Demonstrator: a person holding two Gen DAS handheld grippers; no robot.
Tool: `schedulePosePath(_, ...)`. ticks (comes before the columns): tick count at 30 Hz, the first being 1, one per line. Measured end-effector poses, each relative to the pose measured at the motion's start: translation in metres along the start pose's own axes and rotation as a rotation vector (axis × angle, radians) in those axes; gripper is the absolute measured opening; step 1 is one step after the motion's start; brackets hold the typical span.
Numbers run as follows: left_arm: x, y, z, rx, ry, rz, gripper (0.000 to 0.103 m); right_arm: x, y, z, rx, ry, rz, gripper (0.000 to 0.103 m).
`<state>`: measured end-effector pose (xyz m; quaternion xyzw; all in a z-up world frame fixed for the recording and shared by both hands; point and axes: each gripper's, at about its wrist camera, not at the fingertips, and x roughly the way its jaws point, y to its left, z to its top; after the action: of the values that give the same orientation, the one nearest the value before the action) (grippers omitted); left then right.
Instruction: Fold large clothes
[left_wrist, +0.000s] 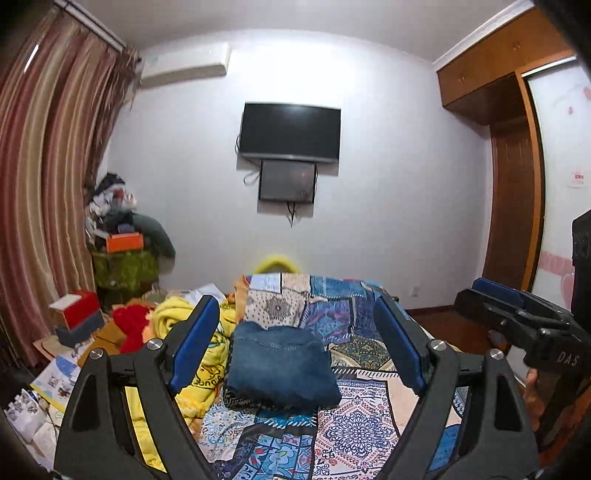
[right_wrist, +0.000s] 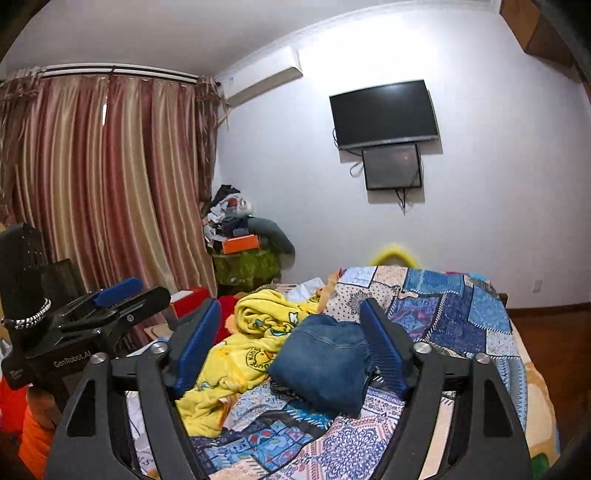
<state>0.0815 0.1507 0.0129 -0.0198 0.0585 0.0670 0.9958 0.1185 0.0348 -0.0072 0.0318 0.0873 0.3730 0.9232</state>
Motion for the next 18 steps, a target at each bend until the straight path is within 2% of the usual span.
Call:
schedulePosePath(2, -0.009, -0.006, -0.003, 0.019, -0.012, 0.004, 0.086, -0.005, 0.002, -0.006, -0.006, -0.018, -0.03, 0.082)
schedulePosePath(4, -0.016, -0.013, -0.006, 0.036, -0.021, 0.015, 0.093, -0.006, 0.003, -0.011, -0.002, -0.017, -0.042, 0.085)
schedulePosePath(6, -0.021, -0.017, -0.01, 0.041, -0.028, 0.028, 0.101, -0.008, 0.003, -0.015, 0.015, -0.018, -0.057, 0.101)
schedulePosePath(7, -0.022, -0.019, -0.012, 0.043, -0.029, 0.036, 0.102, -0.008, 0.003, -0.016, 0.024, -0.024, -0.065, 0.103)
schedulePosePath(18, -0.028, -0.028, -0.023, 0.049, -0.002, 0.064, 0.102, -0.023, 0.002, -0.02, 0.024, -0.029, -0.109, 0.103)
